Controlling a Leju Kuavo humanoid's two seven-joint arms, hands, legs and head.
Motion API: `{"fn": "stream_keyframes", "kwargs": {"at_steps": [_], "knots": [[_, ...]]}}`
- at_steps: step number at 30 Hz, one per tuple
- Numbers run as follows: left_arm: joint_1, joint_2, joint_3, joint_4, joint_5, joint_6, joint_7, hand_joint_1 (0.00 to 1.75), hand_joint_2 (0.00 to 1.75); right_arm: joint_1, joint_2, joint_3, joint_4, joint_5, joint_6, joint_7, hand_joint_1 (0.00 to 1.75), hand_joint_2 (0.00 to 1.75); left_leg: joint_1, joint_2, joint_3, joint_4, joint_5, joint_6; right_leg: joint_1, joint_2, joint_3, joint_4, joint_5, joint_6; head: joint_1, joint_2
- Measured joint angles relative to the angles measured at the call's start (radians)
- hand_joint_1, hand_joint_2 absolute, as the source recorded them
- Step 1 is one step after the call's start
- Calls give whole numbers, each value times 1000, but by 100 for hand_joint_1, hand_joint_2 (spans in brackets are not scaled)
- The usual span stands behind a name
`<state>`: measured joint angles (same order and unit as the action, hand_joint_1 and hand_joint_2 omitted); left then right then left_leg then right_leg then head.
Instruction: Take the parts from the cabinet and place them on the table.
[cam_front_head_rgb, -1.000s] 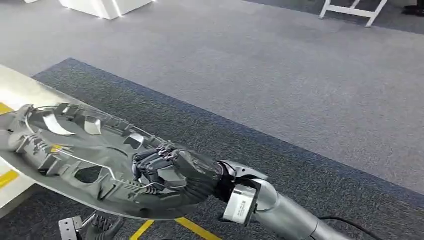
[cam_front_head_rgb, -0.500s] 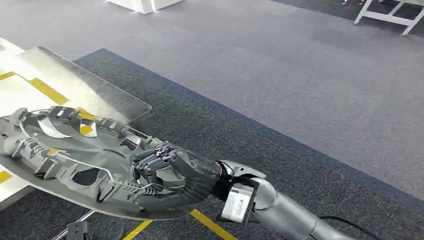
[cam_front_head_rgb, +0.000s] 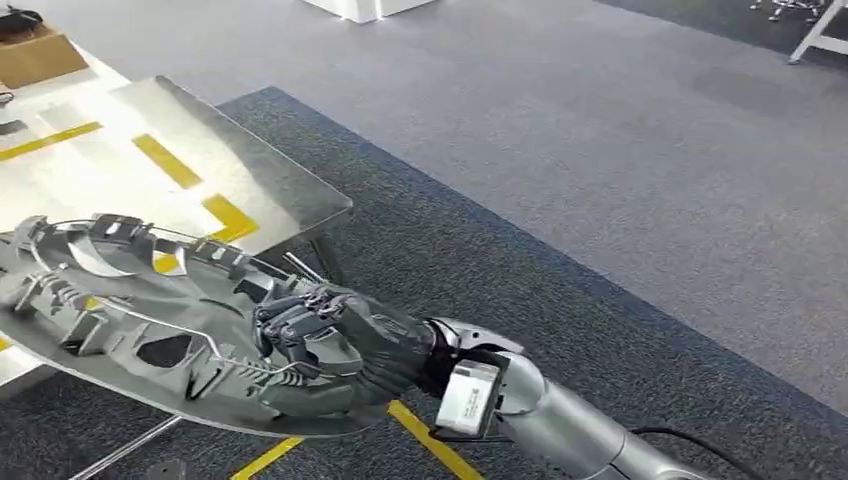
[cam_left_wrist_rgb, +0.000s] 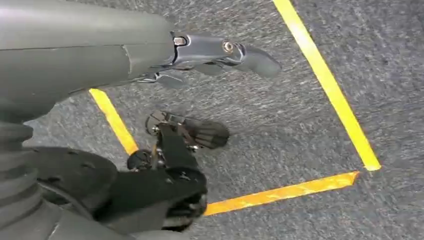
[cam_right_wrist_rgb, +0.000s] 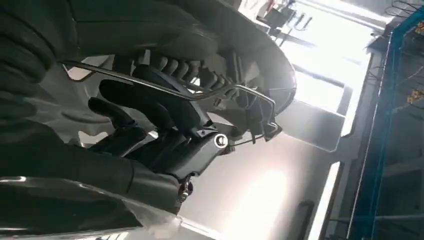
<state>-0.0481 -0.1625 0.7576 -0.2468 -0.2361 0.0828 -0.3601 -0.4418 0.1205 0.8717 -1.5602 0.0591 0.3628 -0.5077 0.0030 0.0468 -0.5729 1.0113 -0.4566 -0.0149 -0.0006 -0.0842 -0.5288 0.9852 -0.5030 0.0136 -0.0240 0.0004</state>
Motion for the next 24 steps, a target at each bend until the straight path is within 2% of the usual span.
{"fn": "stream_keyframes", "kwargs": {"at_steps": [2,3,4,5,6,7,8,9,10,11,12,13,14,15,16,18,19,20,21,22,23,24], "knots": [[3,0,0,1,-11,2,19,0,175,-2,2,1,0,-2,2,0,175,175,-1,-14,-8,-1,-8,15,0,-14,1,1,-1,8,0,0],[5,0,0,2,-21,6,25,0,175,-6,4,1,0,-4,5,0,175,175,2,-22,-8,-6,-4,24,1,-22,2,2,-5,16,-2,0],[7,-1,0,3,-26,6,26,0,175,-9,6,1,0,-6,7,1,175,175,7,-28,-6,-9,-1,30,-4,9,-10,15,-19,23,-2,0],[6,0,-1,3,-32,0,26,0,175,-12,6,2,1,-9,8,1,175,175,7,-34,-8,-9,1,39,-4,49,-31,59,-47,24,1,0],[4,1,-1,3,-35,-4,26,0,175,-13,6,2,2,-10,10,1,175,175,7,-42,-10,-9,2,44,-5,68,-72,145,-89,24,3,0],[3,1,-1,3,-40,-10,26,0,175,-13,6,3,4,-11,10,1,175,175,6,-51,-12,-9,3,46,-4,76,-115,232,-123,25,3,0],[4,1,-1,5,-43,-16,26,0,175,-13,6,5,8,-11,12,1,175,175,4,-60,-13,-8,3,47,-3,80,-153,302,-144,25,3,0],[4,1,-2,6,-47,-21,26,0,175,-13,6,7,11,-11,13,2,175,175,3,-71,-13,-8,4,47,-3,81,-179,342,-142,23,3,0],[5,1,-2,7,-52,-24,26,0,175,-13,6,9,14,-11,13,2,175,175,2,-82,-12,-8,4,47,-3,82,-178,322,-112,20,3,0],[5,1,-3,7,-53,-26,26,0,175,-13,6,11,17,-11,13,2,175,175,2,-94,-11,-7,3,47,-2,84,-154,258,-64,16,4,0],[5,1,-3,7,-53,-27,26,0,175,-14,6,13,17,-11,13,2,175,175,2,-106,-9,-6,3,47,-2,90,-116,168,-13,10,3,0],[4,0,-4,7,-54,-27,26,0,175,-16,6,14,17,-11,13,2,175,175,2,-116,-9,-6,3,46,-3,113,-77,78,31,4,4,0],[4,-1,-6,8,-56,-28,26,0,175,-19,6,16,19,-11,13,2,175,175,1,-122,-15,-3,3,43,-6,159,-56,38,26,-5,1,0],[2,0,-6,8,-61,-29,26,0,175,-24,7,17,19,-12,13,2,175,175,2,-132,-26,4,5,36,-9,157,-44,12,25,-1,3,0],[3,0,-8,8,-64,-34,26,0,175,-25,7,18,21,-13,14,2,175,175,8,-136,-33,2,10,28,-2,152,-49,20,24,-1,1,0],[8,0,-9,11,-66,-48,25,0,175,-28,8,18,22,-13,14,2,175,175,9,-155,-36,-1,14,15,-4,138,-47,13,28,-7,4,0],[9,2,-9,11,-67,-55,24,0,175,-29,8,19,22,-14,15,3,175,175,9,-132,-38,8,5,13,-12,122,-42,5,33,-13,5,0],[8,2,-9,11,-70,-59,21,0,175,-30,10,19,23,-16,16,3,175,175,4,-89,-51,38,-19,7,-12,113,-40,3,32,-18,-4,0],[6,2,-9,11,-72,-64,20,0,175,-32,11,19,23,-19,18,2,175,175,8,-73,-73,85,-47,3,-12,105,-39,3,31,-21,-7,0],[4,3,-9,11,-77,-68,17,0,175,-32,12,19,23,-23,22,1,175,175,11,-62,-116,181,-93,-3,-11,90,-39,3,30,-22,-5,0],[4,3,-9,11,-83,-72,16,0,175,-32,12,19,23,-25,26,2,175,175,12,-59,-152,261,-125,-7,-10,78,-39,4,28,-22,-5,0],[5,3,-10,11,-88,-72,15,0,175,-31,12,19,23,-26,27,2,175,175,14,-58,-172,307,-134,-11,-10,68,-39,4,28,-22,-7,0]]}}
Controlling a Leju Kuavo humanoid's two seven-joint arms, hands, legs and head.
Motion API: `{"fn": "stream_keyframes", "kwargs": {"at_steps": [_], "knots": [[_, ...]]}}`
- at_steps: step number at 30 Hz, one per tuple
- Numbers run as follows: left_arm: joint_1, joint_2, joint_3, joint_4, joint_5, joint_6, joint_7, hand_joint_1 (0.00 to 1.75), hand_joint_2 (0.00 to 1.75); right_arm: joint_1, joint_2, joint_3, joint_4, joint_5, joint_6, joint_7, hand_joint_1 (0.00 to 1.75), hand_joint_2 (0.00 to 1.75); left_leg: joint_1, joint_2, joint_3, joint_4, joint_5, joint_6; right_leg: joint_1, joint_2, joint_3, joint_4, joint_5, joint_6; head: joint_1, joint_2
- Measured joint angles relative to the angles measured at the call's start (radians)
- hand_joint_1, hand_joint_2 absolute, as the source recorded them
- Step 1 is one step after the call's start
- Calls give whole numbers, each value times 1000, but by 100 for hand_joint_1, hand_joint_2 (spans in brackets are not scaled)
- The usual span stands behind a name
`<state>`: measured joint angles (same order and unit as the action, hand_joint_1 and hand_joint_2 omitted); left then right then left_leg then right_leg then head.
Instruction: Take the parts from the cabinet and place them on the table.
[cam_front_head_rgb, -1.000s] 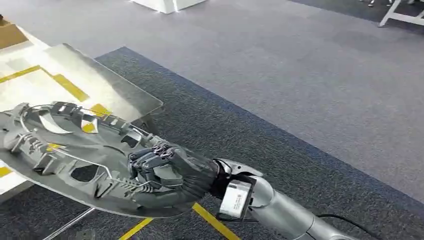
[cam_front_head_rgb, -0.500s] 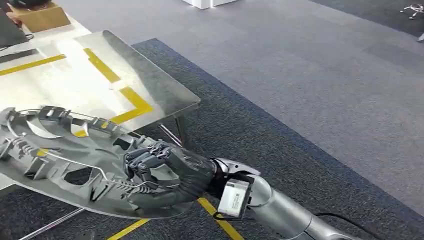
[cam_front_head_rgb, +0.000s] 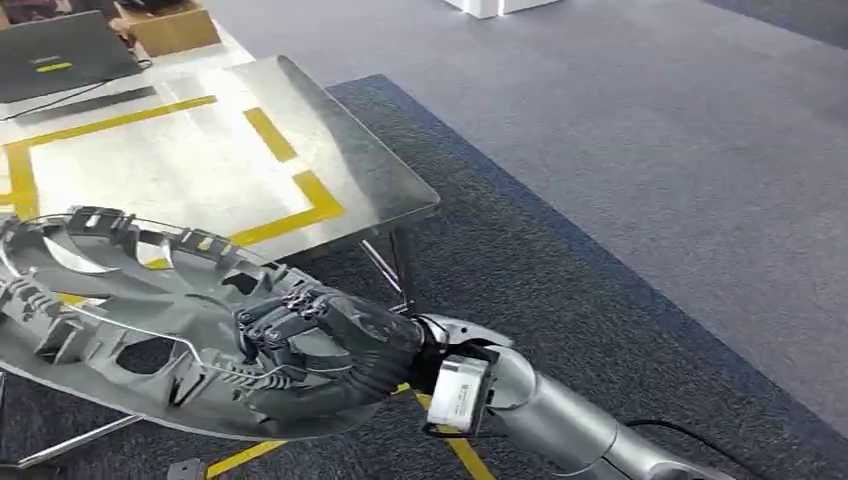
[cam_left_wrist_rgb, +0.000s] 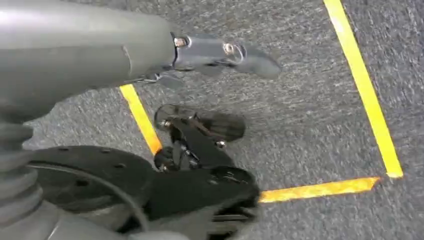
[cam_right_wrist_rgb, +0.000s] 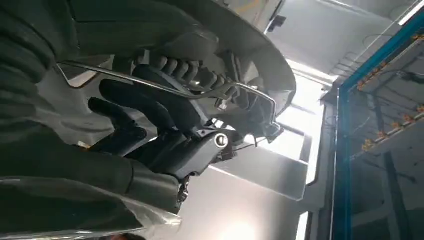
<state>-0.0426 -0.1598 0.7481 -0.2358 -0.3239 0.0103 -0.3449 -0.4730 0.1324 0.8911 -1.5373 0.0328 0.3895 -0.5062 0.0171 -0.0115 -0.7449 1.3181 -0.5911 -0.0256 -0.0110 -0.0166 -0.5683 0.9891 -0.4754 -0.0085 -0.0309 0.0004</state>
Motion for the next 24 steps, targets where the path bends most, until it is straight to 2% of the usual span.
{"fn": "stream_keyframes", "kwargs": {"at_steps": [1,2,3,4,5,6,9,10,11,12,14,15,16,17,18,19,20,21,22,24], "knots": [[2,0,0,0,-7,0,-2,0,175,0,0,0,0,0,0,0,175,175,3,1,5,-4,13,-3,0,-10,0,0,0,1,2,0],[3,2,0,0,-9,0,-3,0,175,0,0,0,1,-1,1,1,175,175,4,3,28,-50,46,-3,0,-17,1,1,-1,2,1,0],[4,3,0,0,-15,0,-3,0,175,0,0,1,1,-2,2,1,175,175,4,9,70,-130,89,-3,0,-25,2,2,-3,4,1,0],[3,6,0,0,-20,0,-6,0,175,0,2,2,1,-2,4,0,175,175,4,24,122,-228,132,-2,-1,-32,6,2,-5,8,1,0],[2,7,-1,0,-26,0,-6,0,175,-1,3,2,1,-3,4,0,175,175,1,57,157,-295,136,1,2,-39,9,2,-9,14,1,0],[-2,7,-2,0,-27,0,-8,0,175,-2,3,3,0,-3,5,0,175,175,-9,59,163,-313,127,10,10,-43,5,7,-12,21,-1,0],[4,7,-6,1,-37,-5,-11,0,175,-3,5,6,-2,-5,4,0,175,175,-13,39,153,-305,123,29,8,-65,11,3,-15,35,2,0],[6,9,-7,1,-38,-7,-12,0,175,-4,7,6,-6,-6,3,0,175,175,-7,29,161,-311,128,39,6,-63,10,6,-22,46,0,0],[7,9,-8,1,-40,-8,-13,0,175,-5,7,6,-8,-7,2,-1,175,175,-5,25,163,-313,127,45,3,-31,-1,28,-37,49,4,0],[5,9,-8,2,-42,-8,-13,0,175,-5,7,6,-12,-9,2,-2,175,175,-5,20,164,-313,126,52,1,-8,-32,89,-68,49,7,0],[2,10,-8,2,-45,-9,-14,0,175,-4,7,5,-15,-12,1,-5,175,175,-7,4,164,-312,123,58,1,11,-126,260,-130,49,10,0],[3,10,-8,2,-45,-10,-14,0,175,-2,7,5,-15,-12,1,-5,175,175,-8,-5,165,-311,122,60,2,13,-165,319,-142,50,10,0],[4,10,-8,2,-45,-11,-14,0,175,1,6,5,-15,-12,1,-5,175,175,-9,-15,168,-311,119,62,2,14,-185,333,-127,49,10,0],[4,10,-8,2,-47,-12,-14,0,175,3,6,5,-15,-12,1,-5,175,175,-10,-27,172,-311,115,61,2,15,-176,297,-88,45,10,0],[4,10,-8,2,-48,-13,-15,0,175,4,6,5,-15,-12,2,-5,175,175,-10,-39,178,-311,111,59,2,18,-147,221,-35,39,10,0],[4,10,-8,2,-50,-14,-16,0,175,4,6,5,-16,-13,2,-5,175,175,-11,-50,185,-310,106,57,2,31,-109,129,17,34,10,0],[4,9,-8,2,-51,-14,-19,0,175,4,6,5,-19,-13,2,-5,175,175,-10,-58,189,-310,101,54,2,56,-78,51,47,28,10,0],[2,9,-8,3,-51,-15,-21,0,175,3,6,5,-20,-15,2,-6,175,175,-15,-64,184,-304,96,47,-2,77,-52,36,30,25,6,0],[1,10,-8,3,-51,-15,-24,0,175,3,6,4,-23,-15,2,-6,175,175,-9,-70,180,-303,95,43,0,71,-45,19,18,28,9,0],[5,9,-8,4,-51,-18,-29,0,175,4,6,3,-23,-16,2,-6,175,175,-2,-81,181,-309,94,31,6,64,-45,22,13,20,8,0]]}}
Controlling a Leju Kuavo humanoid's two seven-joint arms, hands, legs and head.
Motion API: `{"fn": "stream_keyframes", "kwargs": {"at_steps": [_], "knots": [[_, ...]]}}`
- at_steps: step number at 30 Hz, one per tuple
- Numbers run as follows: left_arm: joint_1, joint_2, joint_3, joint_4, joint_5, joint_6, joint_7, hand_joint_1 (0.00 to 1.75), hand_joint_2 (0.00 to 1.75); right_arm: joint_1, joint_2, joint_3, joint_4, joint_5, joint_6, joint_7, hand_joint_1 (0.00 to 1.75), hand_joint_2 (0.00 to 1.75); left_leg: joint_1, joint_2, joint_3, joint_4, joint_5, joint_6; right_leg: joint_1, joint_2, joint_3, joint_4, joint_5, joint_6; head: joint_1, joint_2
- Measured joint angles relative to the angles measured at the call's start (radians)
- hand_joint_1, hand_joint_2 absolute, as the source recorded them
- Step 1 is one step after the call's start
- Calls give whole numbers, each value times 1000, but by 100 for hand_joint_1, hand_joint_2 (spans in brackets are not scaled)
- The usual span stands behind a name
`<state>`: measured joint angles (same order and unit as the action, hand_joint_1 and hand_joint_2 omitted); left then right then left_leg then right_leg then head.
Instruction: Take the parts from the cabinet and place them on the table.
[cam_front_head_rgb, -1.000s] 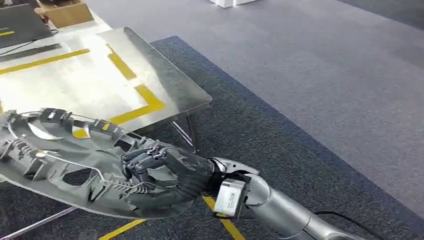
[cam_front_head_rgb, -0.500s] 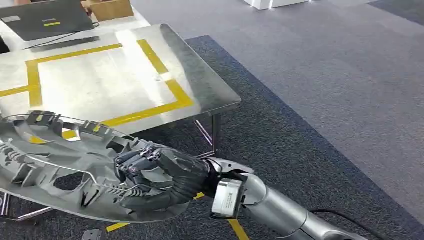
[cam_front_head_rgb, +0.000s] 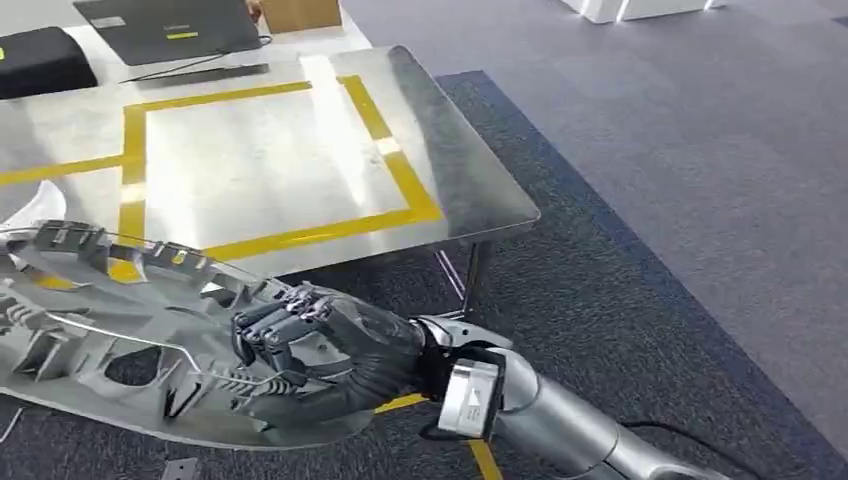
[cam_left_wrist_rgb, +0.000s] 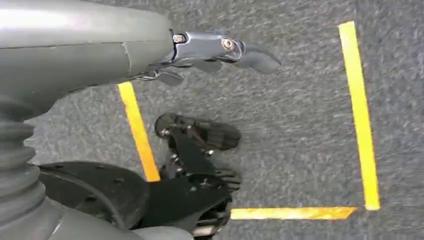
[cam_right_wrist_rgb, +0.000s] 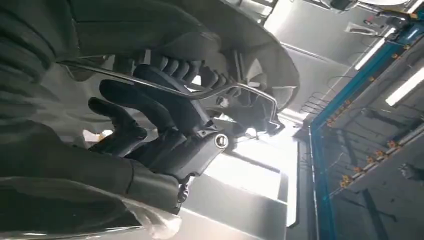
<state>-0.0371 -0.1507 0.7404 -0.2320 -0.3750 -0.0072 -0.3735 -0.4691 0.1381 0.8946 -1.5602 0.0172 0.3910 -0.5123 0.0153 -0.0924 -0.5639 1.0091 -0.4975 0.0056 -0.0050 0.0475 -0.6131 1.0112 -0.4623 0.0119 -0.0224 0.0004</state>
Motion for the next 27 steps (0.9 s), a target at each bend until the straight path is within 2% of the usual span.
{"fn": "stream_keyframes", "kwargs": {"at_steps": [1,2,3,5,6,7,8,9,10,11,12,13,14,16,17,18,19,21,22,23,24,25,26,27], "knots": [[0,3,1,0,0,0,-2,0,175,0,2,-1,-1,0,0,0,175,175,-5,-7,6,0,-6,-8,-8,-8,10,-10,-1,-3,-2,0],[1,6,1,0,0,0,-2,0,175,3,2,-3,0,1,0,2,175,175,-6,19,6,13,-14,-11,-11,-19,23,-17,-3,-6,-1,0],[-3,4,1,0,0,-1,-4,0,175,2,2,-6,0,0,-1,1,175,175,-6,52,-18,58,-32,-19,-12,-28,33,-20,-9,-16,-16,0],[-5,5,1,0,0,-2,-4,0,175,4,2,-9,0,-2,-1,-1,175,175,-2,77,-108,219,-93,-29,-12,-48,47,-20,-24,-17,-16,0],[-4,5,1,0,0,-2,-4,0,175,5,2,-9,0,-1,-1,-1,175,175,-1,80,-149,286,-109,-32,-12,-57,55,-20,-32,-17,-16,0],[-1,5,2,0,0,-2,-4,0,175,6,2,-10,0,4,-3,0,175,175,2,81,-173,315,-100,-35,-12,-65,66,-20,-40,-16,-17,0],[2,6,2,0,-1,-2,-5,0,175,8,2,-11,0,9,-6,1,175,175,4,82,-171,296,-65,-36,-12,-72,78,-20,-48,-14,-16,0],[3,8,3,0,-1,-1,-11,0,175,8,2,-13,0,12,-9,2,175,175,5,87,-152,234,-12,-35,-12,-79,91,-19,-58,-11,-16,0],[3,8,4,0,-1,0,-19,0,175,8,2,-13,0,13,-12,2,175,175,4,96,-120,149,44,-33,-13,-87,106,-19,-69,-7,-16,0],[3,8,5,0,-2,1,-26,0,175,8,2,-13,0,13,-15,1,175,175,3,124,-86,58,94,-29,-12,-95,120,-20,-81,-2,-16,0],[1,6,8,2,-2,0,-28,0,175,9,2,-14,0,13,-16,1,175,175,-13,161,-75,55,70,-26,-2,-102,118,-22,-91,9,-17,0],[-4,6,9,2,-3,0,-31,0,175,8,2,-15,-1,12,-17,0,175,175,-14,156,-64,21,54,-10,0,-107,123,-20,-96,15,-22,0],[-4,6,9,2,-5,0,-32,0,175,8,2,-16,-1,13,-19,0,175,175,-13,148,-70,26,52,-4,3,-120,130,-25,-98,17,-14,0],[0,6,11,2,-5,0,-35,0,175,8,2,-17,-1,13,-20,0,175,175,-10,126,-67,26,44,9,1,-125,138,-19,-95,26,-11,0],[4,6,11,2,-5,0,-36,0,175,9,2,-18,-1,13,-20,0,175,175,-5,116,-54,19,40,16,-1,-117,119,11,-98,31,-9,0],[3,6,12,2,-5,1,-37,0,175,7,2,-18,-2,13,-20,0,175,175,-5,111,-48,19,36,24,-3,-86,86,70,-101,32,-5,0],[0,7,13,2,-5,2,-37,0,175,7,2,-20,-3,13,-20,0,175,175,-5,101,-47,19,33,29,-5,-66,36,145,-115,34,-2,0],[-2,6,13,2,-5,1,-37,0,175,10,2,-23,-3,12,-20,-1,175,175,-6,80,-41,19,22,35,-5,-52,-70,285,-180,36,1,0],[0,6,14,2,-5,1,-37,0,175,12,1,-23,-3,13,-20,0,175,175,-7,69,-33,19,15,35,-4,-50,-106,316,-200,35,1,0],[2,6,14,2,-5,1,-37,0,175,16,0,-23,-3,13,-20,0,175,175,-7,56,-21,19,7,34,-4,-49,-121,306,-193,33,1,0],[4,6,15,2,-6,1,-37,0,175,19,-1,-24,-3,13,-20,0,175,175,-7,45,-8,19,-2,33,-4,-48,-117,263,-162,30,1,0],[5,6,16,2,-7,0,-37,0,175,19,-2,-24,-3,13,-20,0,175,175,-8,32,9,19,-13,32,-4,-44,-97,183,-104,25,3,0],[4,6,16,2,-7,0,-38,0,175,19,-2,-25,-3,13,-21,0,175,175,-9,22,24,19,-23,29,-4,-31,-75,95,-34,17,3,0],[7,5,17,3,-7,0,-39,0,175,19,-2,-27,-1,13,-21,0,175,175,-6,17,21,17,-33,27,-4,-1,-64,28,45,10,3,0]]}}
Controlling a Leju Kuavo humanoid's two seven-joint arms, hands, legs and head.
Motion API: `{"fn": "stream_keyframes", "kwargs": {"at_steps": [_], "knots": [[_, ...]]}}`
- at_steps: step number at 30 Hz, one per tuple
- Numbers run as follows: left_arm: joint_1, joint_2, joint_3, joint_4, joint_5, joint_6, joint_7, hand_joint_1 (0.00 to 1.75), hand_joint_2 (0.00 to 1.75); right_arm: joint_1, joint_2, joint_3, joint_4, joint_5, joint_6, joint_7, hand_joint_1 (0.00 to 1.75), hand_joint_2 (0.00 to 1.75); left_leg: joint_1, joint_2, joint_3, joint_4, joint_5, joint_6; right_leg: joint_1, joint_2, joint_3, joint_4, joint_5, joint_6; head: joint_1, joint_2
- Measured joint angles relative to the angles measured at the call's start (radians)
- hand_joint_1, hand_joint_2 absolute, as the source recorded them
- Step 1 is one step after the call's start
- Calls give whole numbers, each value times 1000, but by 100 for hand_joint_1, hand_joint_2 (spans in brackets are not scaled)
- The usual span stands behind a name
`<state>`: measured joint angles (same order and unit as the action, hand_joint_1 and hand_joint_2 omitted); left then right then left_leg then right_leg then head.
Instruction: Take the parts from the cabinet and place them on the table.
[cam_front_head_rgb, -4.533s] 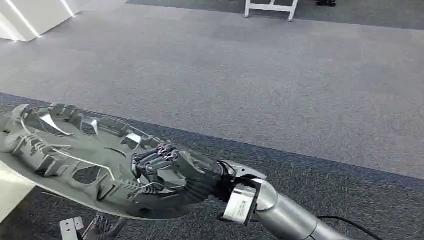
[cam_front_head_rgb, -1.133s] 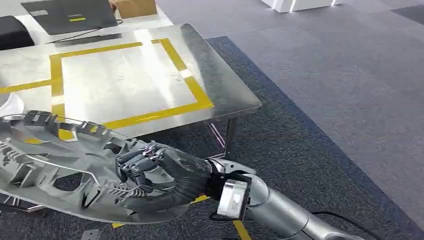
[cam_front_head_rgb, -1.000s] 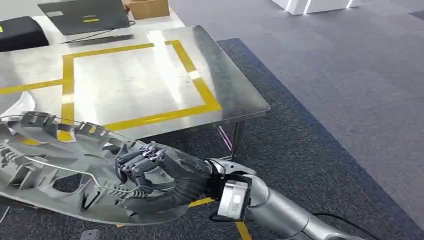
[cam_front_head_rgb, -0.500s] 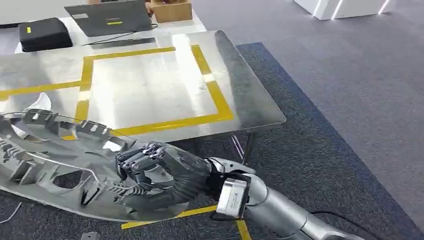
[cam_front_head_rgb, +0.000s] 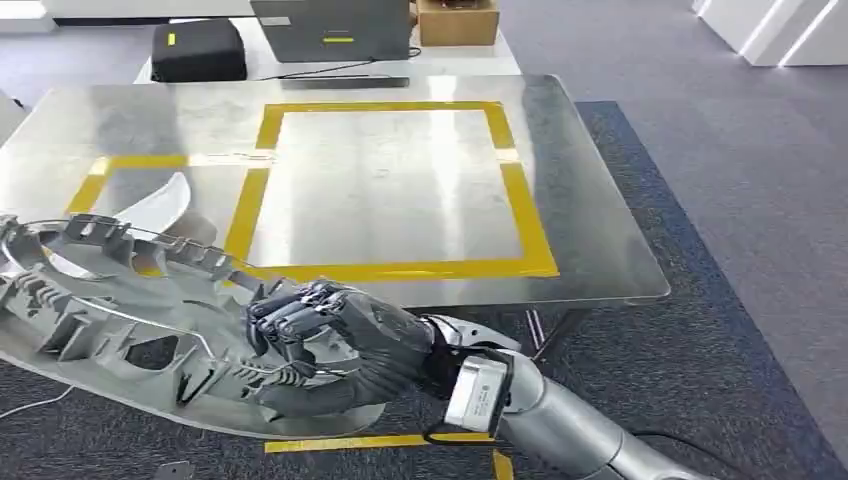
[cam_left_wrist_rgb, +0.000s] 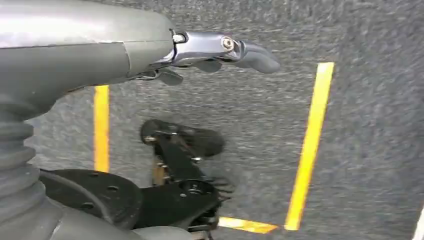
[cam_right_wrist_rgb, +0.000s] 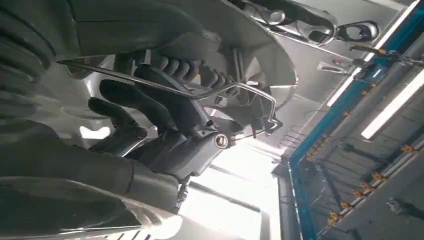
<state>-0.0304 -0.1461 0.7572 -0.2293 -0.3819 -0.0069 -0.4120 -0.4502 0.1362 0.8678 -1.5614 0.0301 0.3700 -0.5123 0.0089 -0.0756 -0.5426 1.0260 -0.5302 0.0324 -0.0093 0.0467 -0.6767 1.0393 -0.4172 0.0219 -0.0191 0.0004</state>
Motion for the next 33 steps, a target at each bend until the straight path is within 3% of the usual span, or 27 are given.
{"fn": "stream_keyframes", "kwargs": {"at_steps": [1,2,4,5,6,7,10,11,12,14,15,16,17,20,21,22,24,25,26,27,29,30,31,33], "knots": [[-5,0,2,1,0,0,-1,0,175,0,-1,-3,2,-2,0,-2,175,175,-1,-11,9,5,-5,-7,0,9,-2,-5,-43,-4,-7,0],[-7,0,2,1,0,0,-2,0,175,0,-1,-4,3,0,-1,0,175,175,3,-16,5,-2,-13,-17,5,3,14,-8,-39,-4,-2,0],[-2,-4,3,2,0,-1,-6,0,175,1,0,-8,3,1,-1,1,175,175,4,-18,22,-1,0,-28,9,-9,31,-18,-33,-18,1,0],[-3,-2,6,1,0,-1,-15,0,175,1,0,-10,3,2,-1,2,175,175,3,-17,30,-2,-8,-32,2,-16,49,-27,-33,-21,0,0],[-5,-2,9,2,0,-3,-32,0,175,2,0,-12,3,5,-3,4,175,175,-1,25,12,37,-5,-37,0,-24,67,-33,-36,-24,0,0],[-10,-3,10,2,-2,-4,-44,0,175,-1,0,-12,3,7,-4,5,175,175,0,50,-25,101,-10,-43,0,-34,76,-36,-42,-32,-8,0],[-13,-3,11,2,-4,-8,-60,0,175,0,0,-12,3,18,-8,8,175,175,4,64,-145,271,-100,-56,0,-55,100,-35,-69,-35,-6,0],[-10,-3,11,2,-4,-10,-62,0,175,0,0,-12,3,21,-10,10,175,175,6,65,-163,276,-102,-58,0,-61,112,-35,-78,-35,-7,0],[-7,-1,12,2,-5,-11,-64,0,175,1,0,-12,4,23,-14,12,175,175,7,66,-160,239,-70,-60,0,-66,126,-35,-89,-34,-6,0],[-7,2,14,2,-8,-15,-69,0,175,0,0,-12,4,28,-16,15,175,175,7,80,-118,83,56,-55,0,-79,155,-35,-110,-29,-6,0],[-7,2,16,2,-8,-16,-71,0,175,0,0,-12,4,28,-16,15,175,175,4,111,-103,10,115,-50,2,-86,159,-36,-120,-25,-6,0],[-10,3,18,3,-10,-18,-71,0,175,-1,0,-12,6,30,-17,15,175,175,-11,132,-113,19,80,-48,5,-91,167,-35,-125,-20,-5,0],[-13,2,18,3,-11,-23,-73,0,175,-2,0,-12,6,31,-18,15,175,175,-14,129,-113,11,93,-34,8,-96,163,-35,-130,-12,-8,0],[-9,2,18,3,-14,-37,-75,0,175,-4,1,-12,6,48,-31,22,175,175,-11,100,-105,6,99,-16,11,-123,181,-44,-145,10,-5,0],[-9,2,18,3,-17,-39,-76,0,175,-7,1,-12,7,53,-37,26,175,175,-6,93,-100,1,100,-12,7,-96,172,-34,-162,15,-3,0],[-11,3,18,3,-22,-41,-79,0,175,-14,1,-13,8,54,-41,27,175,175,-4,85,-99,1,98,-6,6,-68,150,12,-185,17,2,0],[-16,4,19,3,-26,-45,-82,0,175,-24,1,-18,18,54,-53,30,175,175,-5,67,-99,1,93,1,4,-52,53,184,-250,21,4,0],[-17,4,19,3,-32,-46,-84,0,175,-26,1,-22,26,54,-56,33,175,175,-5,58,-98,1,91,3,5,-50,5,259,-269,22,4,0],[-16,4,19,3,-34,-47,-84,0,175,-29,1,-26,36,54,-59,38,175,175,-6,48,-96,1,89,3,5,-49,-24,289,-261,22,4,0],[-15,4,19,3,-39,-48,-85,0,175,-32,1,-31,46,56,-63,44,175,175,-6,38,-92,1,87,3,5,-49,-28,271,-228,20,4,0],[-15,4,19,3,-44,-49,-86,0,175,-43,1,-41,67,60,-70,54,175,175,-6,15,-83,2,82,1,5,-41,23,120,-115,11,4,0],[-16,3,19,3,-50,-50,-88,0,175,-52,1,-45,80,62,-71,58,175,175,-6,4,-78,2,79,-3,5,-20,59,21,-61,4,5,0],[-18,3,19,3,-52,-51,-89,0,175,-61,1,-45,92,63,-71,59,175,175,-8,0,-82,2,79,-8,4,9,75,5,-76,-4,1,0],[-21,3,19,3,-57,-54,-89,0,175,-79,5,-47,112,71,-75,65,175,175,0,-11,-93,5,85,-19,8,3,87,-19,-79,-8,1,0]]}}
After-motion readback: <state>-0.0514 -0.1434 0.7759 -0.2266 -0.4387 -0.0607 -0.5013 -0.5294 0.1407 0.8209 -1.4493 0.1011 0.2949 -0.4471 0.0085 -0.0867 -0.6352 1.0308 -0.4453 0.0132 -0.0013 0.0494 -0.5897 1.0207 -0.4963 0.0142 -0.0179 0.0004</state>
